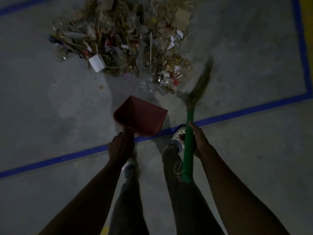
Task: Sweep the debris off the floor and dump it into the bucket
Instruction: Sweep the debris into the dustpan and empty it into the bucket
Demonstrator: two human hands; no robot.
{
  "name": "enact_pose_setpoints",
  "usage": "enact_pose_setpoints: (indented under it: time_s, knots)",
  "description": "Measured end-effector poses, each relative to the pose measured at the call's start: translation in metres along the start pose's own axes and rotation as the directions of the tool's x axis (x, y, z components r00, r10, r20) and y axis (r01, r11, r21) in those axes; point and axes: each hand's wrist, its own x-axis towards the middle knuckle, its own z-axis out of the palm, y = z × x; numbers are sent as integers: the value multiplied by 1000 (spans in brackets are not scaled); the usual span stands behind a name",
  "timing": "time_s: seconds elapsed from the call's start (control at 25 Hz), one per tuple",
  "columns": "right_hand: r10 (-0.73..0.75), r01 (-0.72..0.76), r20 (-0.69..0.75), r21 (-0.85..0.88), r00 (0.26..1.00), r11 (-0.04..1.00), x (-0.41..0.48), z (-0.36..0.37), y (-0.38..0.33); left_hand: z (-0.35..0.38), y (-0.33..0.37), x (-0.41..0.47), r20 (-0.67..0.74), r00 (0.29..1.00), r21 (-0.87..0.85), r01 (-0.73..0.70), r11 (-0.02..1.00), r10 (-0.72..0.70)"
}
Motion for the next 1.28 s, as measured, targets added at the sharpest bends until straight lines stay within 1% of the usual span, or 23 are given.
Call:
enact_pose_setpoints:
  time_s: [0.08,0.16,0.2,0.28,0.36,0.4,0.44,0.48,0.56,0.6,0.64,0.72,0.76,0.84,0.96,1.04,1.2,1.28]
  knots:
    - [-31,31,8,-135,1000,990,42,15,9,28,-15,30,14,1000,6,-7,1000,7]
    - [-32,15,-62,-264,998,965,78,30,25,51,-29,56,51,998,26,-40,999,39]
    - [-16,-8,-91,-265,996,964,93,38,34,61,-36,68,71,995,31,-66,997,64]
    - [29,-45,-88,-192,996,980,121,61,60,80,-60,95,80,992,25,-95,995,93]
    - [2,-17,-136,-108,991,994,150,84,88,95,-88,122,33,991,38,-132,990,131]
    - [-53,34,-194,-100,979,994,167,91,101,103,-102,133,-6,987,30,-163,986,163]
    - [-144,115,-246,-125,958,985,187,98,115,113,-118,145,-48,980,15,-194,981,195]
    - [-247,200,-287,-185,926,962,206,103,129,122,-135,156,-83,971,9,-223,975,223]
    - [-429,288,-328,-399,842,871,236,107,155,138,-166,178,-107,963,13,-246,969,246]
    - [-513,304,-342,-509,787,805,244,107,167,146,-178,191,-111,966,6,-236,972,235]
    - [-589,326,-347,-581,730,746,252,107,177,155,-189,203,-109,969,-3,-223,975,222]
    - [-675,390,-322,-620,664,680,269,104,187,173,-199,225,-128,965,1,-230,973,228]
    - [-700,415,-306,-630,645,657,280,103,188,182,-202,237,-149,960,9,-237,971,236]
    - [-736,418,-275,-678,618,604,303,103,189,198,-202,264,-224,937,25,-271,962,269]
    - [-767,457,-214,-695,605,555,329,103,196,214,-186,312,-315,874,107,-356,928,372]
    - [-783,489,-182,-691,595,532,345,98,204,222,-165,342,-361,832,164,-388,907,421]
    - [-786,593,-98,-602,610,535,366,88,217,231,-124,389,-395,758,248,-456,855,519]
    - [-797,612,-71,-601,600,514,377,87,221,232,-110,405,-427,691,329,-482,812,583]
